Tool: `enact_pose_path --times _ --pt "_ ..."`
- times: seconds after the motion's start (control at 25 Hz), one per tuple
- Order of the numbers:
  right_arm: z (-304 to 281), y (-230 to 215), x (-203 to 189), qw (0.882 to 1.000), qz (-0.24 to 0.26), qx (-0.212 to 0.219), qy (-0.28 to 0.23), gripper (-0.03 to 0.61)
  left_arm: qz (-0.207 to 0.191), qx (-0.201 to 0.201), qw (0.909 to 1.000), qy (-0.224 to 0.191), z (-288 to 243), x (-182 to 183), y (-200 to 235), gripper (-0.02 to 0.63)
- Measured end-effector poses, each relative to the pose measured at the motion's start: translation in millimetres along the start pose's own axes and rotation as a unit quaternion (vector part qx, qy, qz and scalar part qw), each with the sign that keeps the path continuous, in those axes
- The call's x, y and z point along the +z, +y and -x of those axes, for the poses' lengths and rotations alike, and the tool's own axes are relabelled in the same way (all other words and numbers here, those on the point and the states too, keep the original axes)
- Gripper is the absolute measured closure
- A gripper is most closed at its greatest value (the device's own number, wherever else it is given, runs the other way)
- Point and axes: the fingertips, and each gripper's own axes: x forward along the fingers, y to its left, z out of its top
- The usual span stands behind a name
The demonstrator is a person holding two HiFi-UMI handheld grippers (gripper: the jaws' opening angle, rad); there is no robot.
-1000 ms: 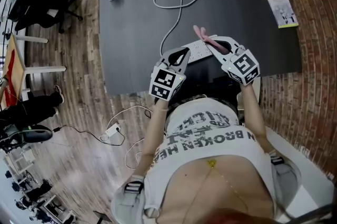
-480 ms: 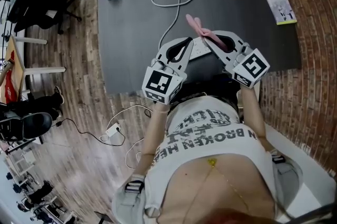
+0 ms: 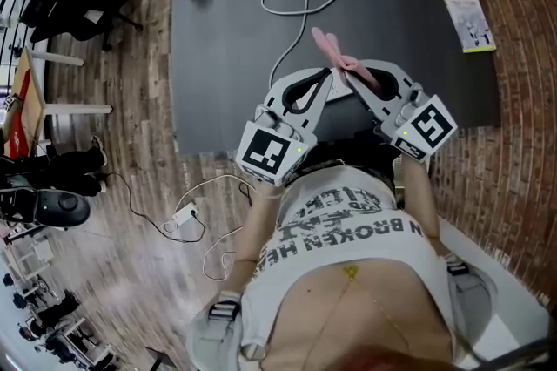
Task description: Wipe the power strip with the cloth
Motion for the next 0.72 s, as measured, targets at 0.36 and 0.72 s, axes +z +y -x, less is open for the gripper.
enact_pose_path --times 0.36,0.72 --pt "-1.1 6.9 2.3 1.000 0.004 0.006 0.007 0.563 -0.001 0.009 1.0000 -0.003 8.6 1.7 -0.7 0.606" --pt "0.1 7.4 3.5 1.000 0.004 0.003 0.007 0.562 0.004 0.006 1.0000 -0.001 8.5 1.7 -1.8 0.606"
